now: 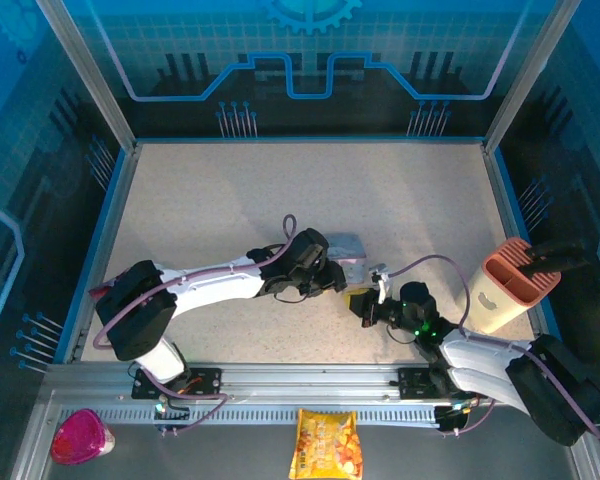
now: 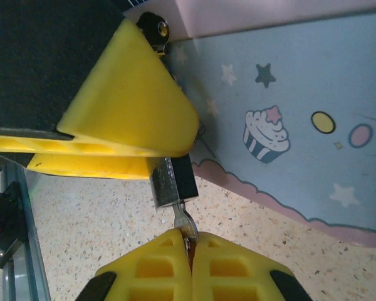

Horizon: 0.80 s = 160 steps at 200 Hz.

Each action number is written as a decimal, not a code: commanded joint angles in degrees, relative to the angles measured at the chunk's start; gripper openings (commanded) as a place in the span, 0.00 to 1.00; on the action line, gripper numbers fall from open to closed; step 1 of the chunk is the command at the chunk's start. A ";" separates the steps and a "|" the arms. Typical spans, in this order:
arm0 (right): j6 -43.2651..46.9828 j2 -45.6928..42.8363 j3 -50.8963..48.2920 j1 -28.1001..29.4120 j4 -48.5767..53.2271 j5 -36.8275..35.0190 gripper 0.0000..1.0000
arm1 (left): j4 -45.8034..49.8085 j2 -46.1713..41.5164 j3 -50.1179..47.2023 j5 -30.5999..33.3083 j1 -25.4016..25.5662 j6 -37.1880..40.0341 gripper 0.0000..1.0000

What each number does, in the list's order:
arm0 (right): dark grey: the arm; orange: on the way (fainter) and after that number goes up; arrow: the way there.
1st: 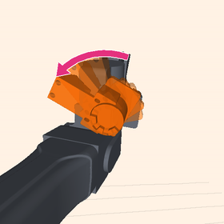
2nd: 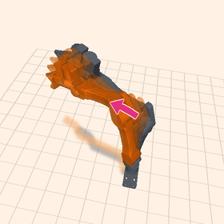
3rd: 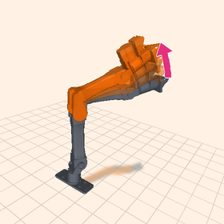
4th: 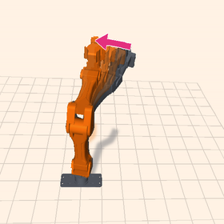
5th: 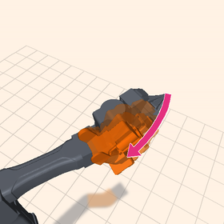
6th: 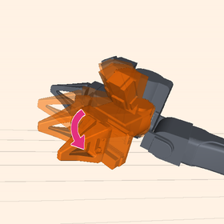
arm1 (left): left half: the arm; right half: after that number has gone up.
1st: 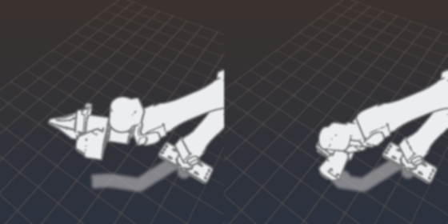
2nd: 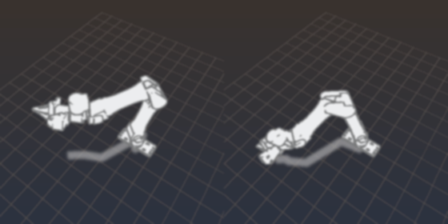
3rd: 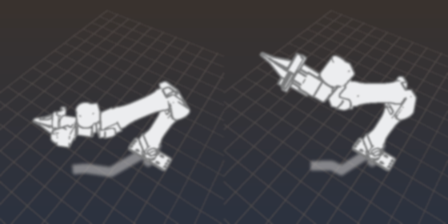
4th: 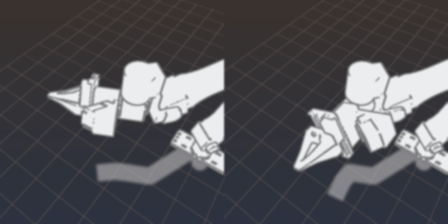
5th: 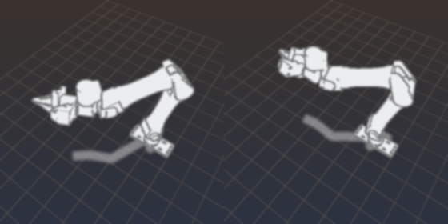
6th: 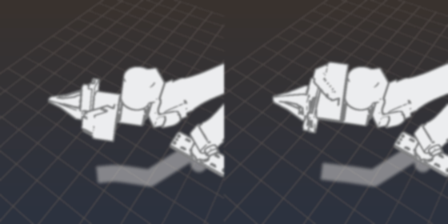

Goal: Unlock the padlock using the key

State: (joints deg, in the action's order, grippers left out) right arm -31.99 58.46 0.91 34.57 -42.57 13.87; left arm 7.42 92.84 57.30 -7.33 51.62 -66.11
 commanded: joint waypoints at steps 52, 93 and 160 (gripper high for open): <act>-1.72 -0.05 5.47 -0.13 -11.61 -9.13 0.00 | 5.84 0.77 -0.17 -11.39 3.96 2.58 0.01; 0.56 -1.59 5.32 0.05 -3.65 -9.78 0.20 | 4.19 0.24 -2.21 -7.20 1.51 0.87 0.01; 14.62 -11.68 2.74 9.55 3.49 -24.30 0.33 | 6.55 -1.07 -3.18 -3.17 -2.21 2.10 0.01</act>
State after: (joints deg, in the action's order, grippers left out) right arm -26.83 51.18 2.59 39.55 -36.05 1.32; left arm 7.33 92.88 55.51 -8.93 49.87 -65.87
